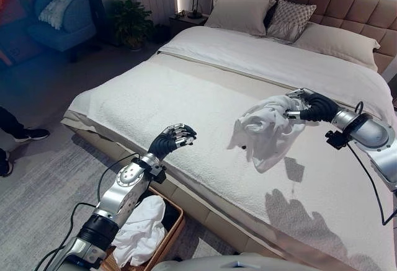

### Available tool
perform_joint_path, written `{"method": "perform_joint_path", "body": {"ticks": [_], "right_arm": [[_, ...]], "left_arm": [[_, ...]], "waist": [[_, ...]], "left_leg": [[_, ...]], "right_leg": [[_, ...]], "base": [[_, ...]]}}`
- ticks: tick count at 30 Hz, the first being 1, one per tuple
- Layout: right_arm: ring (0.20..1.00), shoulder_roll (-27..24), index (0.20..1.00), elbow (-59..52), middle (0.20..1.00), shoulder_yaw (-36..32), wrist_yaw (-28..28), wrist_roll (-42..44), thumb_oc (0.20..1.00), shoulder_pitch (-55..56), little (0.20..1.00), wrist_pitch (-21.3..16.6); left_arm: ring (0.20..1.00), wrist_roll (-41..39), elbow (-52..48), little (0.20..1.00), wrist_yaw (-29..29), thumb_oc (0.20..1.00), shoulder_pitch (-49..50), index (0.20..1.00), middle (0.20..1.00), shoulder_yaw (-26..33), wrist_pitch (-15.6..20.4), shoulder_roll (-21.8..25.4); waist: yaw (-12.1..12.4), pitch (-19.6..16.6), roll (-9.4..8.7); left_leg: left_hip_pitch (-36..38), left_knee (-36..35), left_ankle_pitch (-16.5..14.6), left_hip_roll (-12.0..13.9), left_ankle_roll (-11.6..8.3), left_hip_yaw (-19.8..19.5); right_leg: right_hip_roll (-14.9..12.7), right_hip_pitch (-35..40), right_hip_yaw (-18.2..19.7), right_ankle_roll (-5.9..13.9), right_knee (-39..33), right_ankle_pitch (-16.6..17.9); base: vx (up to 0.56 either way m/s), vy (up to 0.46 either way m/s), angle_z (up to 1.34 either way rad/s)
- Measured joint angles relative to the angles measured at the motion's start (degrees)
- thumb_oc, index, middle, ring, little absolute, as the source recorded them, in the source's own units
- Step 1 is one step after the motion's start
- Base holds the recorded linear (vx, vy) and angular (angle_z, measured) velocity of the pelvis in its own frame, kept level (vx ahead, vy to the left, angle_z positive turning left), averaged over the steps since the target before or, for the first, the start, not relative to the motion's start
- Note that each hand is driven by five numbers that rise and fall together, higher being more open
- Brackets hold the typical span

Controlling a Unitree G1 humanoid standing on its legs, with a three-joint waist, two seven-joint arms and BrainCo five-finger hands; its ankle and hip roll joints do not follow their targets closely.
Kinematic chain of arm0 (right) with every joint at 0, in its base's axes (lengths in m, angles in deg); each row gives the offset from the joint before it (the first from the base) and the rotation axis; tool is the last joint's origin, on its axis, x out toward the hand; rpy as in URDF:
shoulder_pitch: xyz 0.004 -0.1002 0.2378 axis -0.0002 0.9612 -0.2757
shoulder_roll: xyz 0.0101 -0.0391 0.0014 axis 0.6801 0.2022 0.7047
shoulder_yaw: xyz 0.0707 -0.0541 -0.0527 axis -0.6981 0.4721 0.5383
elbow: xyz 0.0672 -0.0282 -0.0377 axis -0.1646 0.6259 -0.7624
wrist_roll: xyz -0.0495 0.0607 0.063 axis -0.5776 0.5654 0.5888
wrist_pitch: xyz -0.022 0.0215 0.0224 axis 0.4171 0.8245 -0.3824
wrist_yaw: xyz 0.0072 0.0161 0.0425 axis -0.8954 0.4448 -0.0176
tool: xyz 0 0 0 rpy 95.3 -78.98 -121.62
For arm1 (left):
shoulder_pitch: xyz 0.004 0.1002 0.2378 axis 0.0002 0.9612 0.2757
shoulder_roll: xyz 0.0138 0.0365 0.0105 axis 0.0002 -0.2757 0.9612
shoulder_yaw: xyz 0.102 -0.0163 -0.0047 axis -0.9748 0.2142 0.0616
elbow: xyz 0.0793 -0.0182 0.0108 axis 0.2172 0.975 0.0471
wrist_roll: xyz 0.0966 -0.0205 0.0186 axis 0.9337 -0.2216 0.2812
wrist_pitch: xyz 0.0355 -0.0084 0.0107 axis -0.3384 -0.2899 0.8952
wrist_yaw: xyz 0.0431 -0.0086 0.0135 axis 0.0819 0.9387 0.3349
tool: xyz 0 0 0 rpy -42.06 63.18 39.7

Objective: Pick up clothes into the bucket

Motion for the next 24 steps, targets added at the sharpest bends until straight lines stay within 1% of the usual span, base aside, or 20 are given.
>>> {"method": "perform_joint_path", "body": {"ticks": [4,6,10,15,21,24], "right_arm": [[0.200,0.0,0.200,0.0,0.200,0.0,0.0,0.0,0.200,0.0,0.200,0.0],[0.200,0.1,0.200,-0.2,0.200,0.0,0.0,-0.1,0.200,0.0,0.200,0.0],[0.200,0.0,0.200,-0.7,0.200,0.0,0.1,-1.3,0.200,0.0,0.200,0.0],[0.200,0.3,0.200,-1.6,0.200,0.2,1.8,-1.5,0.200,-0.1,0.200,0.1],[0.200,0.4,0.200,-4.4,0.200,3.2,4.1,2.3,0.200,-0.4,0.200,0.5],[0.200,0.5,0.200,-5.6,0.200,4.8,4.8,3.3,0.200,-1.5,0.200,0.6]], "left_arm": [[1.000,0.1,0.0,1.000,0.1,1.000,0.0,1.000,1.000,0.0,0.0,0.0],[1.000,2.0,-0.1,1.000,0.2,1.000,0.0,1.000,1.000,0.0,0.0,0.3],[1.000,8.6,-0.5,1.000,0.7,1.000,-0.2,1.000,1.000,0.0,0.0,0.7],[1.000,19.5,-4.6,1.000,2.2,1.000,-1.8,1.000,1.000,0.0,0.7,0.7],[1.000,27.5,-6.9,1.000,3.0,1.000,-5.2,1.000,1.000,-0.1,1.5,0.5],[1.000,29.7,-7.0,1.000,3.1,1.000,-6.9,1.000,1.000,-0.5,1.6,0.4]], "waist": [[0.0,0.0,-0.01],[0.0,0.0,-0.01],[0.0,0.2,-0.03],[0.2,1.1,-0.33],[0.2,1.7,-0.61],[0.1,1.9,-0.90]], "left_leg": [[0.0,-0.2,0.0,0.0,0.00,0.0],[0.0,-0.2,0.0,0.0,0.00,0.0],[0.0,-0.3,0.0,0.0,0.00,0.0],[-0.1,-0.4,0.0,-0.1,-0.01,-0.1],[-0.1,-0.4,0.0,-0.1,-0.02,-0.4],[-0.1,-0.4,0.0,-0.1,-0.02,-0.7]], "right_leg": [[0.0,0.0,0.0,0.08,-0.2,0.0],[0.0,0.0,0.0,0.08,-0.2,0.0],[0.0,0.0,-0.1,0.09,-0.4,0.0],[0.0,0.2,-0.2,0.18,-0.8,0.2],[0.0,0.2,-0.3,0.18,-0.8,0.2],[0.0,0.4,-0.4,0.18,-0.8,0.2]], "base": [[0.00,0.000,0.00],[0.00,0.000,0.00],[0.00,0.000,0.00],[0.00,0.000,0.00],[0.00,0.000,0.00],[0.00,-0.006,0.05]]}}
